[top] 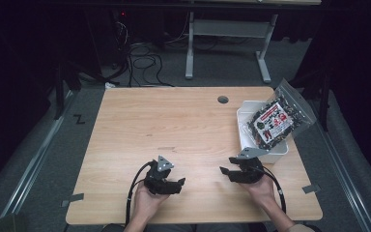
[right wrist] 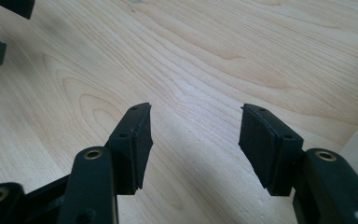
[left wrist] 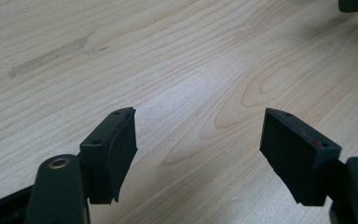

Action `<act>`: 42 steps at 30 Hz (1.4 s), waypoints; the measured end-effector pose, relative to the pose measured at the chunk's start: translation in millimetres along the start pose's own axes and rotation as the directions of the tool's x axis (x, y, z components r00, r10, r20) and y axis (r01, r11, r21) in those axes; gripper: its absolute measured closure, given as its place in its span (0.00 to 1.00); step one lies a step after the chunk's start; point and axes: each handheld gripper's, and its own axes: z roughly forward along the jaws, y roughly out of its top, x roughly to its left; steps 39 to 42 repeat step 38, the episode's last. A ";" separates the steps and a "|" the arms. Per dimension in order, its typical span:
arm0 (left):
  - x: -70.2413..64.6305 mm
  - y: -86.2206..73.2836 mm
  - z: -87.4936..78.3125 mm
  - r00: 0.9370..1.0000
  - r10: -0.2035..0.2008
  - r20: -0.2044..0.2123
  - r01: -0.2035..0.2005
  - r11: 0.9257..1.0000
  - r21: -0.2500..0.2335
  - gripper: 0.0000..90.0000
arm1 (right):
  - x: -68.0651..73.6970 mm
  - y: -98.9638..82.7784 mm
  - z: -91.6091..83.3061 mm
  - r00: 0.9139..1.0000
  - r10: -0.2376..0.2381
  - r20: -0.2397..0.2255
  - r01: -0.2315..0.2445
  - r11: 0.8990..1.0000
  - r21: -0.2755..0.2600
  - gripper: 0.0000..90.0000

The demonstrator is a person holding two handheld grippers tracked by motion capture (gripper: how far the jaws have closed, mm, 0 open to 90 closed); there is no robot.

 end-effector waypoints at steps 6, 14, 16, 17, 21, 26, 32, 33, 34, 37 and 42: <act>1.7 -0.9 0.5 1.000 -0.002 -0.007 0.002 1.000 0.005 0.30 | -2.8 -6.3 -1.9 1.000 0.021 0.002 -0.021 1.000 0.000 0.49; 0.2 -3.2 1.8 1.000 0.020 -0.022 -0.020 1.000 0.024 0.30 | -8.3 -12.9 -6.3 0.998 0.056 -0.003 -0.056 0.998 -0.009 0.48; 0.1 -3.2 2.4 0.999 0.022 -0.024 -0.021 0.999 0.026 0.30 | -8.3 -13.1 -6.3 0.998 0.065 -0.003 -0.065 0.998 -0.003 0.48; 0.0 -3.3 2.6 0.999 0.023 -0.025 -0.022 0.999 0.027 0.31 | -8.5 -13.0 -6.3 0.998 0.061 -0.002 -0.061 0.998 -0.003 0.48; 0.2 -3.6 2.8 0.999 0.027 -0.029 -0.026 0.999 0.030 0.31 | -8.2 -13.3 -4.7 0.998 0.067 -0.002 -0.067 0.998 0.012 0.48; 1.0 -3.8 4.0 0.999 0.025 -0.040 -0.023 0.999 0.044 0.31 | -6.8 -13.9 -2.7 0.998 0.064 -0.002 -0.064 0.998 0.024 0.47; 1.6 -4.3 4.4 0.998 0.019 -0.054 -0.016 0.998 0.053 0.31 | -5.6 -14.4 0.8 0.998 0.051 -0.023 -0.050 0.998 0.038 0.45; 1.9 -4.4 4.4 0.998 0.019 -0.058 -0.016 0.998 0.055 0.32 | -5.6 -14.5 1.3 0.999 0.046 -0.028 -0.045 0.998 0.044 0.45; 2.4 -4.4 4.7 0.998 0.016 -0.060 -0.012 0.998 0.058 0.32 | -5.3 -14.6 1.6 0.998 0.048 -0.030 -0.046 0.998 0.048 0.45; 3.0 -4.3 4.7 0.998 0.014 -0.064 -0.011 0.998 0.060 0.32 | -6.0 -14.8 2.1 0.998 0.049 -0.033 -0.047 0.998 0.047 0.45; 3.1 -4.3 4.7 0.998 0.014 -0.065 -0.010 0.998 0.060 0.32 | -6.8 -14.7 1.8 0.998 0.046 -0.033 -0.044 0.998 0.045 0.46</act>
